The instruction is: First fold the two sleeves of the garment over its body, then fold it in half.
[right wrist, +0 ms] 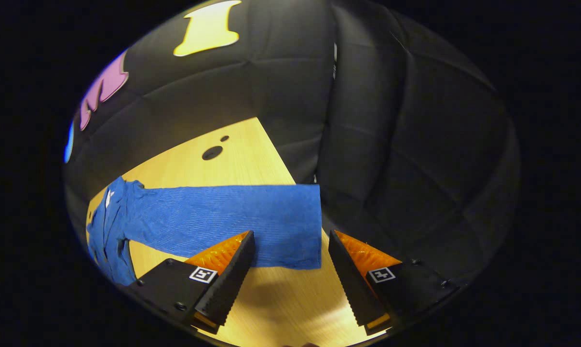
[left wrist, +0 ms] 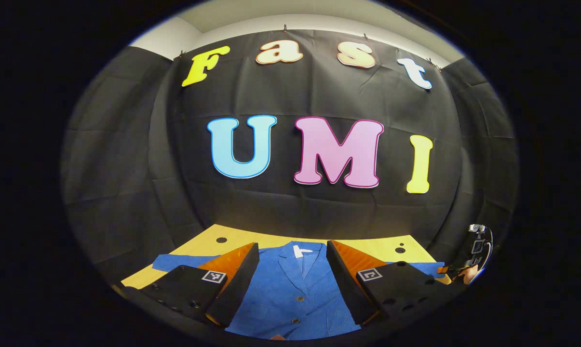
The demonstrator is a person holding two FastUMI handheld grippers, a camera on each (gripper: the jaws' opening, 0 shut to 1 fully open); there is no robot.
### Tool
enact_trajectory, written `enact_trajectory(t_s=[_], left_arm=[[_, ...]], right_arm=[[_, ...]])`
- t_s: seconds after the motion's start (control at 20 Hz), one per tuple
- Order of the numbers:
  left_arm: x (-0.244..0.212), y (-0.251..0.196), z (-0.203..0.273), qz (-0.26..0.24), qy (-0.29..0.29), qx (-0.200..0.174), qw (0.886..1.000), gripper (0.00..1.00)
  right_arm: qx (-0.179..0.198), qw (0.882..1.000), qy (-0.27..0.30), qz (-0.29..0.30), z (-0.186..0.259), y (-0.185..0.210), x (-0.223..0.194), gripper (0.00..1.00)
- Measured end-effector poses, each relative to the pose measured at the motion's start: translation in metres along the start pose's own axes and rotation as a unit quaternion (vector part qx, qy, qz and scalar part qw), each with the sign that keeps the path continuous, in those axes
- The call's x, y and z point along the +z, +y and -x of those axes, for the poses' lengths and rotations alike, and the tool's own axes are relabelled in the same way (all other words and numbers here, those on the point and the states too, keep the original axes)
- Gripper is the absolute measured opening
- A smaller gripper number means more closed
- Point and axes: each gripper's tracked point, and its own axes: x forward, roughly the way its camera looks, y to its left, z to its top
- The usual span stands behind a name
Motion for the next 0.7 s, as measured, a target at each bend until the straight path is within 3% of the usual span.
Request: enact_trajectory(t_s=[0.05,0.1,0.15,0.2,0.3,0.35,0.45,0.55,0.65,0.7], left_arm=[[0.003,-0.002,-0.003,-0.004,-0.002,-0.002,1.000,0.81],[0.004,-0.005,-0.006,-0.007,-0.003,-0.005,1.000,0.81],[0.005,-0.008,-0.008,-0.010,-0.002,-0.010,1.000,0.81],[0.006,-0.012,-0.011,-0.011,-0.002,-0.015,1.000,0.81],[0.006,-0.015,-0.014,-0.014,-0.001,-0.024,1.000,0.81],[0.006,-0.015,-0.016,-0.014,0.001,-0.025,1.000,0.81],[0.003,-0.014,-0.018,-0.007,0.003,-0.028,1.000,0.81],[-0.002,-0.012,-0.018,0.003,0.008,-0.025,1.000,0.81],[-0.002,-0.009,-0.016,0.004,0.010,-0.023,1.000,0.81],[-0.002,-0.007,-0.014,0.000,0.006,-0.021,1.000,0.81]], right_arm=[[-0.001,1.000,0.005,-0.003,-0.005,-0.003,-0.003,0.97],[-0.003,1.000,0.008,0.000,-0.008,-0.005,-0.005,0.84],[-0.003,1.000,0.011,0.006,-0.012,-0.004,-0.007,0.84],[-0.002,1.000,0.020,0.012,-0.013,-0.001,-0.011,0.93],[-0.010,1.000,0.006,0.021,-0.016,0.000,-0.005,0.93],[-0.021,0.999,0.007,0.029,-0.016,-0.003,-0.006,0.83],[-0.028,0.999,0.021,0.039,-0.020,-0.005,-0.005,0.80],[-0.013,0.999,0.031,0.025,-0.025,-0.001,-0.001,0.66],[-0.017,0.999,0.039,-0.016,-0.027,0.007,0.003,0.09],[-0.012,0.999,0.041,-0.020,-0.029,0.010,0.002,0.13]])
